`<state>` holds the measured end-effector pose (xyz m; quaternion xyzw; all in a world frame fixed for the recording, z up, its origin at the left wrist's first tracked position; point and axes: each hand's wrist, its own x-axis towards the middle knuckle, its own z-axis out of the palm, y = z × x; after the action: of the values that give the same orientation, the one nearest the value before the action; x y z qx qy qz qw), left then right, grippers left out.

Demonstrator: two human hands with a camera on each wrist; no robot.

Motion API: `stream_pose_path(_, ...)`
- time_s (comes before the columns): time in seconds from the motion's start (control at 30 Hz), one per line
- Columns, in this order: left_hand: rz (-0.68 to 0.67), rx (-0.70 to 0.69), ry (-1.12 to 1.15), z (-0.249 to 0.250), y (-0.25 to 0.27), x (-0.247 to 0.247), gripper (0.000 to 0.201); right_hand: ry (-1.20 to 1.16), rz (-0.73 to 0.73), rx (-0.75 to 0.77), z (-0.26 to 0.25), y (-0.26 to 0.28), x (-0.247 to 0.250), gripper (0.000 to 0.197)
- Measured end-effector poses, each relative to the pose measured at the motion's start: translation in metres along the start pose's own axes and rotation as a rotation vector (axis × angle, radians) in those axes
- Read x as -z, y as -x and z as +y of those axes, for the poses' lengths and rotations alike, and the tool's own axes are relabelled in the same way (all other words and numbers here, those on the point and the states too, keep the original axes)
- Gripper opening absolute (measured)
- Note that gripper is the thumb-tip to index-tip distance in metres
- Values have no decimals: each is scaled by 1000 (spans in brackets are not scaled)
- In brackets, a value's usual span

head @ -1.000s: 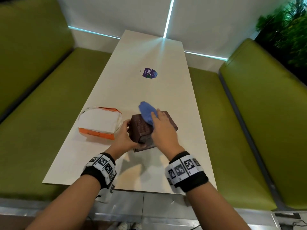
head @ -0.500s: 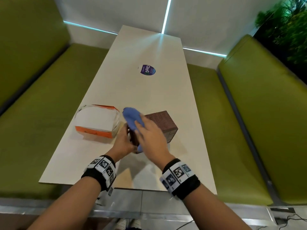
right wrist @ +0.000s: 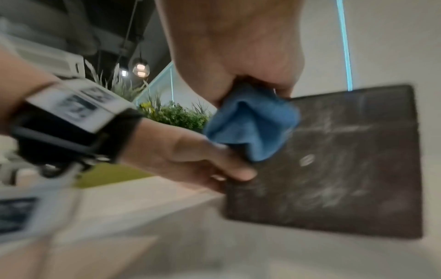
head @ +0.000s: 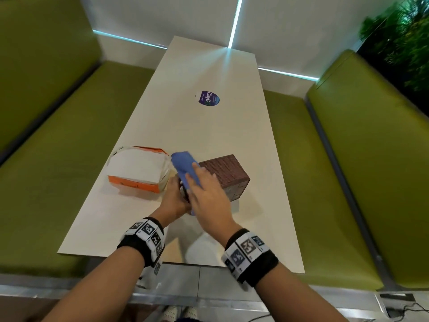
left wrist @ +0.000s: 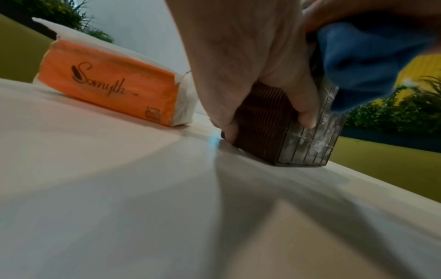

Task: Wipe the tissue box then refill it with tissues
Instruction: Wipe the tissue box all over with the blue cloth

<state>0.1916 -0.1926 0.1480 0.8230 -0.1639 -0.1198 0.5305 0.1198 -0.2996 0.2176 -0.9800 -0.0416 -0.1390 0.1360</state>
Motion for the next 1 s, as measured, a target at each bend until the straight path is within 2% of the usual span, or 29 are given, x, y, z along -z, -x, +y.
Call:
stream_pose_path(0.07,-9,55,79,-5,1,-3,101,116,-69,-113,29,-7,12,49)
stream_pose_path(0.13,-31,96,120,0,3,-2,118,59,-90,-324,61,-18,24,50)
stream_pose_path(0.2,-29,94,123,1,0,-2,120,-96,-19,-510,76,-24,28,46)
stream_pose_path(0.27,-36,107,154,0,0,-3,119,-196,6,-525,59,-20,23,46)
stream_pose_path(0.37,-18,142,241,6,-1,-4,107,-44,73,-183,1,1,7,45)
stream_pose_path(0.4,-23,145,258,10,0,-4,102,15,58,-104,-13,8,1,43)
stream_pose_path(0.43,-17,142,256,10,0,-3,101,37,33,-90,-17,9,-2,45)
stream_pose_path(0.5,-24,112,202,5,1,-2,106,86,-72,-190,0,-3,4,48)
stream_pose_path(0.6,-29,123,173,-4,2,-2,118,117,-137,-466,48,-19,20,49)
stream_pose_path(0.7,-40,105,151,-2,2,-4,121,-101,-97,-738,84,-32,35,41)
stream_pose_path(0.8,-54,107,173,0,5,-2,120,-303,-118,-814,108,-37,39,44)
stream_pose_path(0.87,-68,119,231,3,7,1,119,-697,-119,-863,121,-30,43,49)
stream_pose_path(0.9,-77,133,277,7,10,3,118,-956,-107,-890,128,-24,44,47)
stream_pose_path(1.0,-87,173,463,18,16,11,109,-1542,-69,-969,148,5,50,45)
